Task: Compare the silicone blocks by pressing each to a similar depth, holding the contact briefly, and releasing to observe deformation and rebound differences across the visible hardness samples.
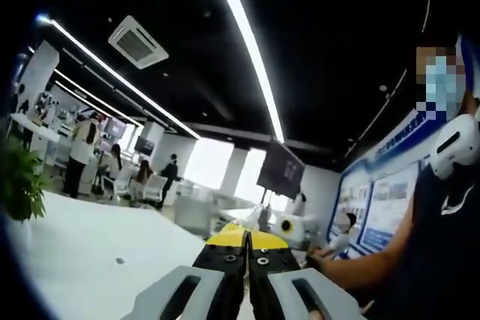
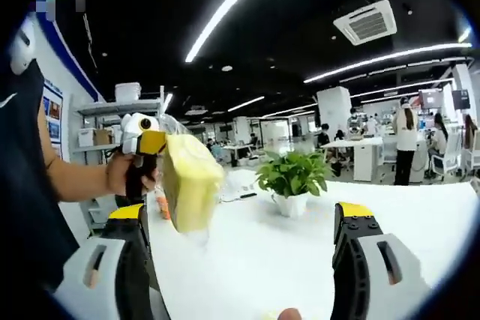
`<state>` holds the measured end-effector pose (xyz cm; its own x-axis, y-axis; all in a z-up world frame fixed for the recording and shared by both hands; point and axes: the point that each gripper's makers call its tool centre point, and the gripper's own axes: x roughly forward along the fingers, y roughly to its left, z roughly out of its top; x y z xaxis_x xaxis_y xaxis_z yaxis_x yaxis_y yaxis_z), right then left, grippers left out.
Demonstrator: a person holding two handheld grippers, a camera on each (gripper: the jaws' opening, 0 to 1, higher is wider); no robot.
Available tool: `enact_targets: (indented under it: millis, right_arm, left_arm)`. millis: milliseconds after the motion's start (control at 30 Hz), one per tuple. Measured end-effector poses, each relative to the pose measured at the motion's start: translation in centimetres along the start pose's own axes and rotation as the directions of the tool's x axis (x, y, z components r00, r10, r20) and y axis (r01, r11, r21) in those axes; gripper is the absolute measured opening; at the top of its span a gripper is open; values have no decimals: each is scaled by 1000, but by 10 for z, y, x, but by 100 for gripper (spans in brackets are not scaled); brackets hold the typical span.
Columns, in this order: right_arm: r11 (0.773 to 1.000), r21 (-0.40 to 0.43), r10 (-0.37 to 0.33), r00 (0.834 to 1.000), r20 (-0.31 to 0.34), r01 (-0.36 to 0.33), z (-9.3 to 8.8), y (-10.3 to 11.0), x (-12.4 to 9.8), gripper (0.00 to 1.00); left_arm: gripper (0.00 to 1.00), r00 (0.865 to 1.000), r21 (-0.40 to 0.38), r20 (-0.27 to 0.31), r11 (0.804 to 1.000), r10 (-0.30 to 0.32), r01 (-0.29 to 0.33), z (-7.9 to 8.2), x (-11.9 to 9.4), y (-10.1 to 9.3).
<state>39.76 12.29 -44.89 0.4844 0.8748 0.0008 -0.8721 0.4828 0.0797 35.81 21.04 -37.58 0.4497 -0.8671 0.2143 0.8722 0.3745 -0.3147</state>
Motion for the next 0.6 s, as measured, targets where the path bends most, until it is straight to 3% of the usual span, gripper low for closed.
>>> enact_targets:
  millis: [233, 433, 600]
  right_arm:
    - [995, -24, -101, 994, -40, 100, -20, -24, -29, 96]
    - [971, -52, -237, 967, -97, 233, -50, -49, -59, 96]
    - [958, -29, -286, 950, -128, 284, -74, -55, -79, 96]
  left_arm:
    - [0, 999, -14, 12, 999, 43, -43, -3, -4, 12]
    - [0, 996, -36, 8, 996, 87, -86, -8, -7, 26]
    - [0, 995, -48, -2, 994, 98, -98, -15, -7, 33]
